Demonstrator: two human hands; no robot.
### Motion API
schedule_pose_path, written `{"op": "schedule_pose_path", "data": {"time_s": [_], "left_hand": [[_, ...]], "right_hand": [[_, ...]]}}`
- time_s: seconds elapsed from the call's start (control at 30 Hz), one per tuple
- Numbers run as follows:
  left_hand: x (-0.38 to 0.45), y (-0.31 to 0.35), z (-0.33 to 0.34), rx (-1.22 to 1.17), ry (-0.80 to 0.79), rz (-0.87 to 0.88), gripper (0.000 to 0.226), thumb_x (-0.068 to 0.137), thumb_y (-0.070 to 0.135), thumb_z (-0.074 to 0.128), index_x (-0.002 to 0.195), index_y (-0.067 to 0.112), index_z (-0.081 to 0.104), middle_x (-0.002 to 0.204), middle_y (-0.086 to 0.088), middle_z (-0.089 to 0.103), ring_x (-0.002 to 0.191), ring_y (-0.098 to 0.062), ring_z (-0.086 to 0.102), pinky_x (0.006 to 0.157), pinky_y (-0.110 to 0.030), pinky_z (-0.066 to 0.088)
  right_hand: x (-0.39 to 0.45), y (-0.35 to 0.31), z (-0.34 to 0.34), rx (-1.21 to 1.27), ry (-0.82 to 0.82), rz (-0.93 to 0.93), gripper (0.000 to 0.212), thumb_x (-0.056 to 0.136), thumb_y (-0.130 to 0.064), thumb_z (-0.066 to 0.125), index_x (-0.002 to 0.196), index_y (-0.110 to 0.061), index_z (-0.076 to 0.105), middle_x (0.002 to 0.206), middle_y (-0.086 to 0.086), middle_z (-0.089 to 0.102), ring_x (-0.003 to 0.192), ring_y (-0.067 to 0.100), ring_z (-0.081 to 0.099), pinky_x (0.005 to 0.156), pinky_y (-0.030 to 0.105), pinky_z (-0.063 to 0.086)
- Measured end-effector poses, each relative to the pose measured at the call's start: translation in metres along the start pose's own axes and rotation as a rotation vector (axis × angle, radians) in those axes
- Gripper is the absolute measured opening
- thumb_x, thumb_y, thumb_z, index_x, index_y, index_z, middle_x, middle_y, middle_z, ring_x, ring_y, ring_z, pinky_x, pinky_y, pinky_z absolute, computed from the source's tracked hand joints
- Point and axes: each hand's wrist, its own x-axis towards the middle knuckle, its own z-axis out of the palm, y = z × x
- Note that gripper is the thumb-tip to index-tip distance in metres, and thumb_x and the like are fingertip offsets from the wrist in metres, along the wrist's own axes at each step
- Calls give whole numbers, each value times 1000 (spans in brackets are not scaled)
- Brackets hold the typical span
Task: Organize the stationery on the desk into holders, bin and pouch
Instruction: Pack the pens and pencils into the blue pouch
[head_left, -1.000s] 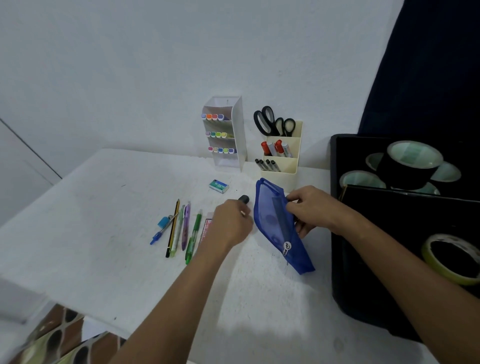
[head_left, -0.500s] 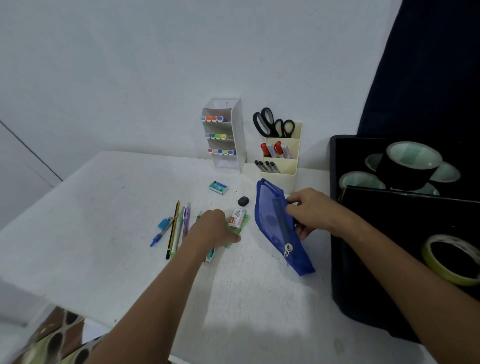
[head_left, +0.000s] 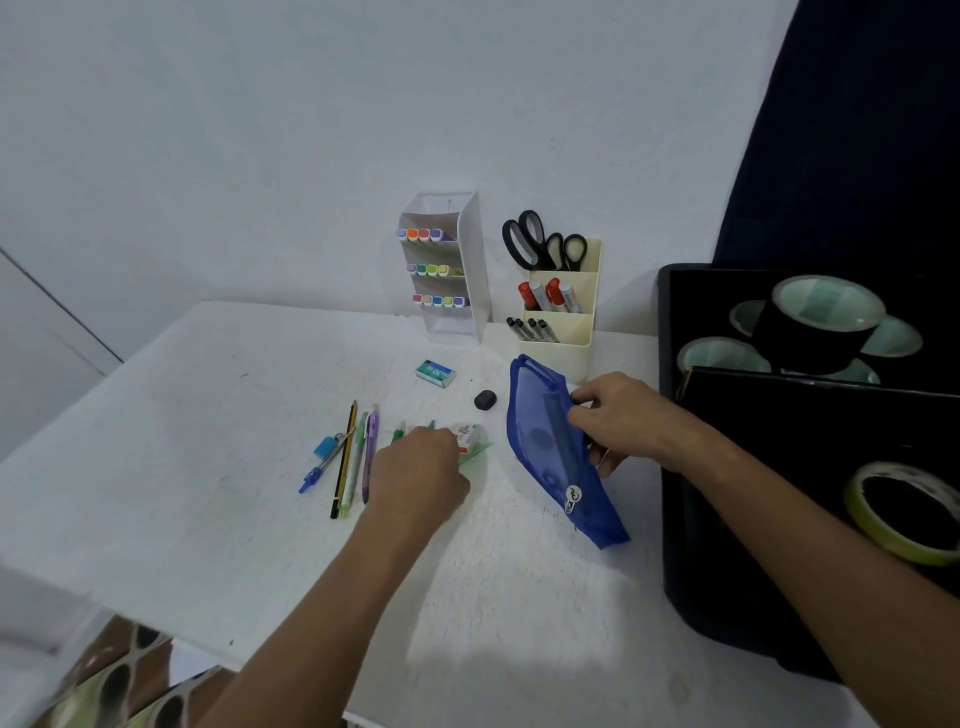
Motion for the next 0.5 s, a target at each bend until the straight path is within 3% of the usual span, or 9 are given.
{"op": "schedule_pose_path", "data": {"time_s": [0.13,0.23,0.37,0.5], "left_hand": [[-9,-6,-20,-57,20,-50,16,85,28,59,78,13,58,63,3,46,59,-12,51,50,-22,38],[-12,-12,-36,-249,14,-68,28,83,24,60,59,13,51,54,1,43,50,-11,45,45,-21,28],[-8,-15,-52,-541,-15,-54,21,87,26,60,82,10,72,71,-3,65,62,-11,58,50,-18,39],[-3,-4,-52,-806,13,-95,20,85,20,60,82,5,74,69,-9,69,56,-15,59,54,-21,45]], "right_hand": [[0,0,1,11,4,-11,37,97,-17,46,133,-8,51,87,16,71,69,29,71,54,29,60],[-1,-1,2,22,3,-22,37,97,-16,45,132,-8,52,88,16,71,67,27,71,52,28,59],[-2,-2,6,27,3,-35,35,98,-17,43,131,-10,53,87,13,71,66,24,71,53,26,59],[-2,-2,8,46,12,-43,33,98,-15,40,127,-10,56,87,13,71,67,25,72,56,28,60]]}}
